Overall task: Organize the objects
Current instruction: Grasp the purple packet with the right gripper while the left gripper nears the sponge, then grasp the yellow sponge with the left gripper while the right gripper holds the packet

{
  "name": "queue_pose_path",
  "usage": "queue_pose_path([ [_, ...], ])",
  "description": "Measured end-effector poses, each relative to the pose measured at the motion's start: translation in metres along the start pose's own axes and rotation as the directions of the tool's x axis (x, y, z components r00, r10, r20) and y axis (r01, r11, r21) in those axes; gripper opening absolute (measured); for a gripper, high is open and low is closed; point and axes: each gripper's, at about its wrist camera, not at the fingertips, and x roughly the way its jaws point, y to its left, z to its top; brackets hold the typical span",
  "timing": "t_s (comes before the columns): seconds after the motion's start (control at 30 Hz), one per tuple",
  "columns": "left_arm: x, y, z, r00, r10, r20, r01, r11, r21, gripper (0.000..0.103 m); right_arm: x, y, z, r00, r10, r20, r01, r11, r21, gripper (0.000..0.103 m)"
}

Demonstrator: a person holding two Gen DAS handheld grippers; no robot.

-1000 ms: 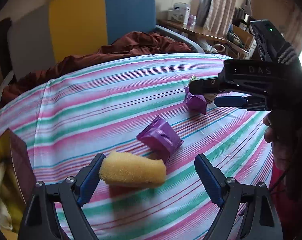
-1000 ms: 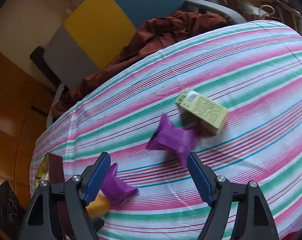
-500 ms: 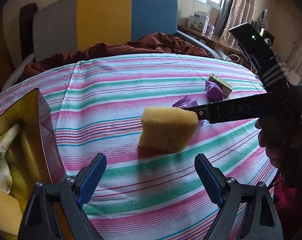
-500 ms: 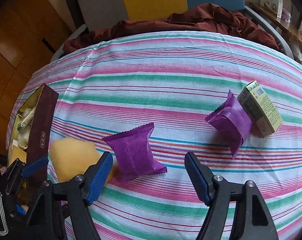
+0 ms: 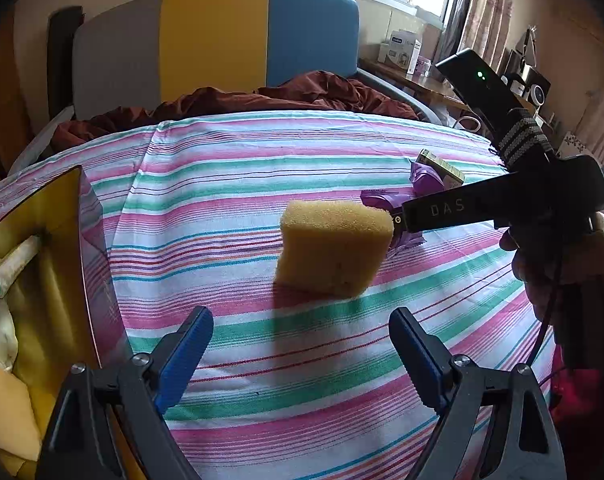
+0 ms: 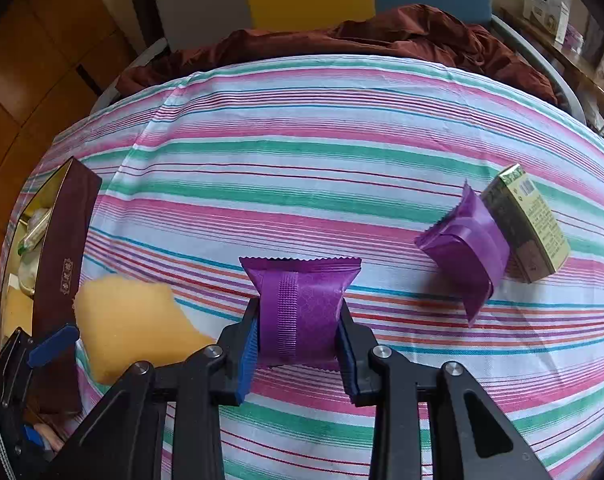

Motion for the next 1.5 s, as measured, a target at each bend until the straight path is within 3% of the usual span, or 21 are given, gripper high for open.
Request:
queue_pose_path([
  [0.23, 0.004, -0.002, 0.01, 1.0, 0.009, -0.003, -0.009, 1.0, 0.006, 0.089, 0.003, -0.003, -0.001, 0.999, -0.028, -0.025, 0.028, 1.0, 0.012, 0.033],
  [0.5, 0.013, -0.01, 0.019, 1.0, 0.005, 0.009, -0.006, 1.0, 0.026, 0.089, 0.004, -0.01, 0.001, 0.999, 0.001, -0.032, 0.0, 0.999, 0.044, 0.034],
  [1.17, 0.032, -0.01, 0.032, 0.999, 0.031, 0.01, -0.031, 0.997, 0.067, 0.087, 0.007, 0.0, 0.0, 0.999, -0.022, -0.03, 0.023, 1.0, 0.021, 0.034],
  [1.27, 0.039, -0.011, 0.033, 1.0, 0.028, 0.0, -0.028, 0.997, 0.071, 0.082, 0.003, -0.004, -0.003, 0.999, -0.026, -0.03, 0.027, 1.0, 0.012, 0.034],
  [1.4, 0.046, -0.016, 0.033, 1.0, -0.011, -0.017, 0.012, 0.996, 0.083, 0.058, 0.002, -0.002, -0.005, 0.999, -0.046, -0.028, 0.045, 0.999, -0.017, 0.034],
  [1.5, 0.044, -0.024, 0.031, 1.0, 0.009, 0.003, -0.009, 0.994, 0.111, 0.056, 0.001, 0.001, -0.006, 0.998, -0.062, -0.025, 0.061, 0.997, -0.039, 0.034],
])
